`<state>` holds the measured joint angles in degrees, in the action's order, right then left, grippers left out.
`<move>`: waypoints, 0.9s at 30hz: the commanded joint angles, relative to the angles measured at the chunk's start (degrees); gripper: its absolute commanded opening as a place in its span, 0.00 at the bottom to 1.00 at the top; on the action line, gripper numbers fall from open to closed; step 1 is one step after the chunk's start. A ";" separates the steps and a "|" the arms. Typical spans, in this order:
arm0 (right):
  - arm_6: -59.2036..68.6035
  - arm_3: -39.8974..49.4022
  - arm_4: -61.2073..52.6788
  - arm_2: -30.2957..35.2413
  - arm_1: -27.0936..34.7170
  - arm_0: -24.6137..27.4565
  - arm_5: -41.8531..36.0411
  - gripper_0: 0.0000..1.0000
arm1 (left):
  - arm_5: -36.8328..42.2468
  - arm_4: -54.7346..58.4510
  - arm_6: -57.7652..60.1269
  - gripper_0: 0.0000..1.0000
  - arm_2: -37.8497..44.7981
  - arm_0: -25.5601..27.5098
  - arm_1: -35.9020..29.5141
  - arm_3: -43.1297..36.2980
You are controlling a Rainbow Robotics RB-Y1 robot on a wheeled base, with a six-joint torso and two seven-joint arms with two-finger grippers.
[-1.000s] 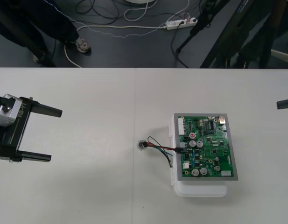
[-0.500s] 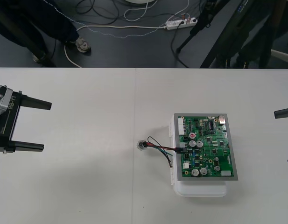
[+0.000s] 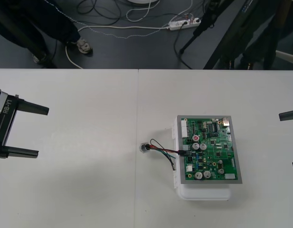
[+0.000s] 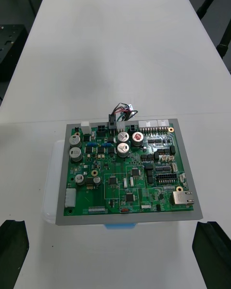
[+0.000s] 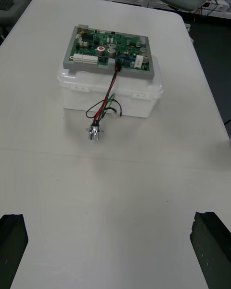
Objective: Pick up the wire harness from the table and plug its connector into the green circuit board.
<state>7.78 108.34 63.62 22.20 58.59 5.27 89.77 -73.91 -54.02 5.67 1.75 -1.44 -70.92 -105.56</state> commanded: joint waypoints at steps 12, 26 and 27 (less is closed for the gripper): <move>-2.33 0.03 0.28 0.92 -0.14 -1.32 0.23 1.00 | -3.35 0.23 -0.14 1.00 1.85 0.91 -0.71 -0.43; -1.98 -0.23 0.37 0.57 -0.14 -1.32 0.23 1.00 | -3.35 0.23 -0.14 1.00 1.85 0.91 -0.71 -0.43; -1.98 -0.23 0.37 0.57 -0.14 -1.32 0.23 1.00 | -3.35 0.23 -0.14 1.00 1.85 0.91 -0.71 -0.43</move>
<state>7.78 108.16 63.69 22.19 58.59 5.21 89.77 -74.94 -54.03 5.67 1.81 -1.44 -70.92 -105.56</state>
